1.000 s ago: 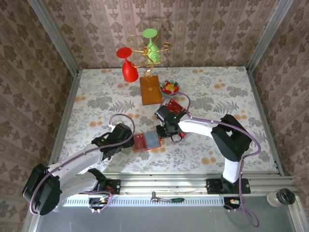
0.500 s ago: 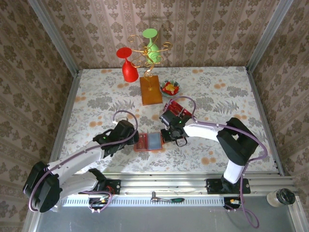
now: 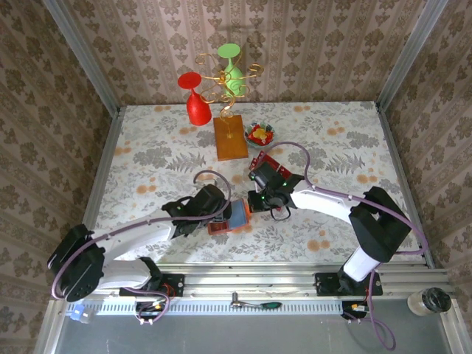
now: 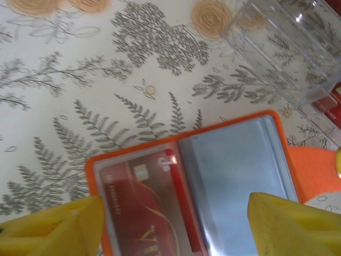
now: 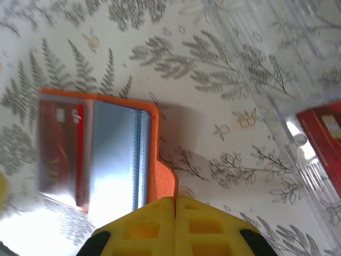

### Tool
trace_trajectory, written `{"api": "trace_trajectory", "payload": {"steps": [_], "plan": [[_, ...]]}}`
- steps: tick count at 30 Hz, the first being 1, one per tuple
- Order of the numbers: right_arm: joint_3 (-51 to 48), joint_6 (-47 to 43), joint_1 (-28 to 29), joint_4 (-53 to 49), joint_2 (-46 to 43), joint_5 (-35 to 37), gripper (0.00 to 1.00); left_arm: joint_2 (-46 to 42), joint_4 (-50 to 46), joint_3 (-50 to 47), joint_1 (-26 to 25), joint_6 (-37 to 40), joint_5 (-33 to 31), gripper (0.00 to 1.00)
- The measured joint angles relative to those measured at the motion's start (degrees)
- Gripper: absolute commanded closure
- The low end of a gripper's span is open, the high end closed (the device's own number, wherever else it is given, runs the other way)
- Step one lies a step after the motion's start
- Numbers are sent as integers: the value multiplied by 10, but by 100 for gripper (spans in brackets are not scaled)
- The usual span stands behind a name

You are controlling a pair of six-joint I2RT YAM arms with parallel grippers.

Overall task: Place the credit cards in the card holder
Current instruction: Rotate the card holder at the bottom-center of the table.

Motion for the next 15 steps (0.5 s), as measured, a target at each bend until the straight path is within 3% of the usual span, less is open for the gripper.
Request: {"api": "trace_trajectory", "payload": {"steps": [6,15], "plan": [[6,9,-19,13,10,-26,100,23,14,0,-17,-16,-2,28],[-38,28,-19,45,-3,-46,100,24,19,0,-17,-23,-9,28]]}}
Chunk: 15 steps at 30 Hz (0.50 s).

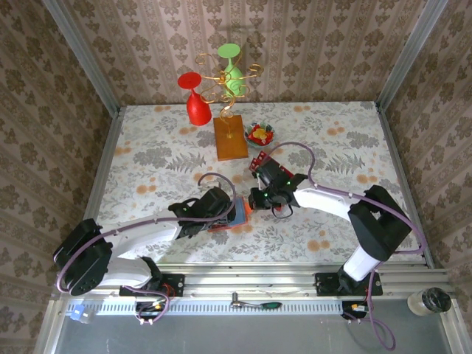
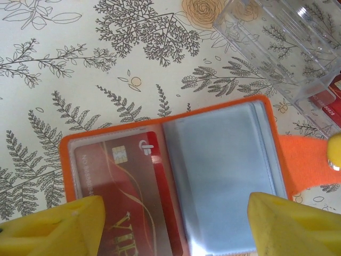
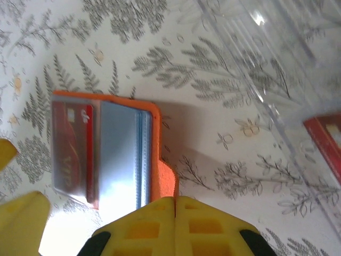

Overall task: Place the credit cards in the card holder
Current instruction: Rotate the card holder at the bottom-center of the table.

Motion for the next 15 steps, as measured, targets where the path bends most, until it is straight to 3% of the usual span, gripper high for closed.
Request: {"api": "trace_trajectory", "payload": {"steps": [3,8,15], "plan": [[-39,12,5,10,-14,0,100,1,0,0,0,0,-1,28],[-81,32,18,23,-31,-1,76,9,0,0,0,0,-2,28],[-82,31,19,10,-74,4,79,12,0,0,0,0,-2,28]]}}
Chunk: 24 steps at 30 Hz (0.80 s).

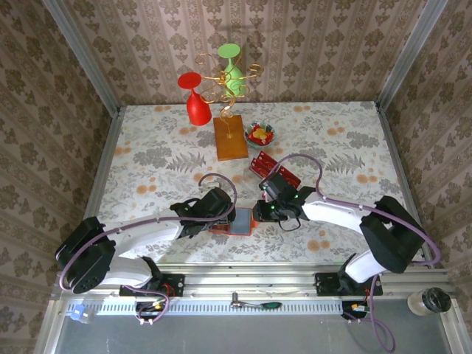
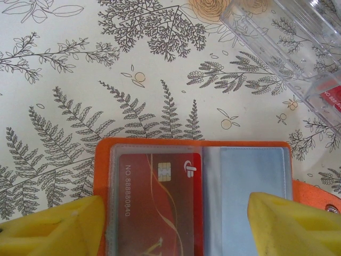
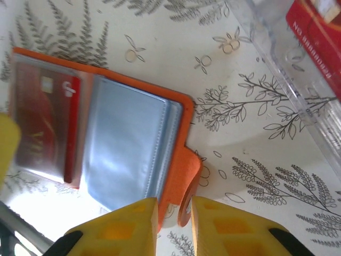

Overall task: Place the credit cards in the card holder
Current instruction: Rotate the card holder at the bottom-center of the table, then turn over the card slot at the card holder.

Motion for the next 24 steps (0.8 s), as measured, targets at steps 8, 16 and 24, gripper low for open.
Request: {"api": "trace_trajectory", "payload": {"steps": [8,16,24], "plan": [[76,-23,-2,-28,5,8,93,0,2,0,0,0,0,28],[105,-30,-3,-22,104,-7,99,0,9,0,-8,0,0,28],[107,-29,-3,-10,156,-22,100,7,17,-3,-15,0,2,28]]}}
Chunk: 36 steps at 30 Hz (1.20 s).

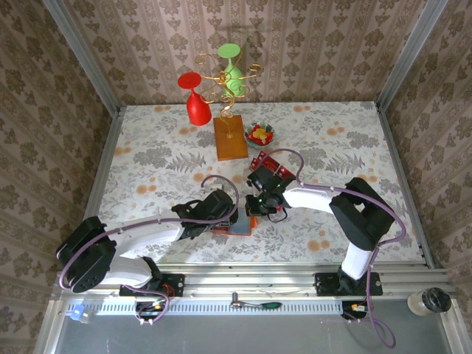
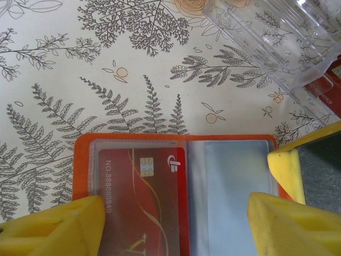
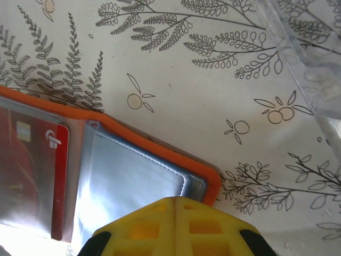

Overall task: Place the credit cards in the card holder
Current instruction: Turn over the card slot at the card holder.

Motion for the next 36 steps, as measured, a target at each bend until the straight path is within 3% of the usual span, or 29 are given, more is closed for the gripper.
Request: {"api": "trace_trajectory", "payload": {"steps": [30,36], "plan": [[16,9,0,38,34,-40,100,57,34,-21,-22,0,-5,29],[16,17,0,47,38,-47,100,59,35,-23,-22,0,-13,34]]}}
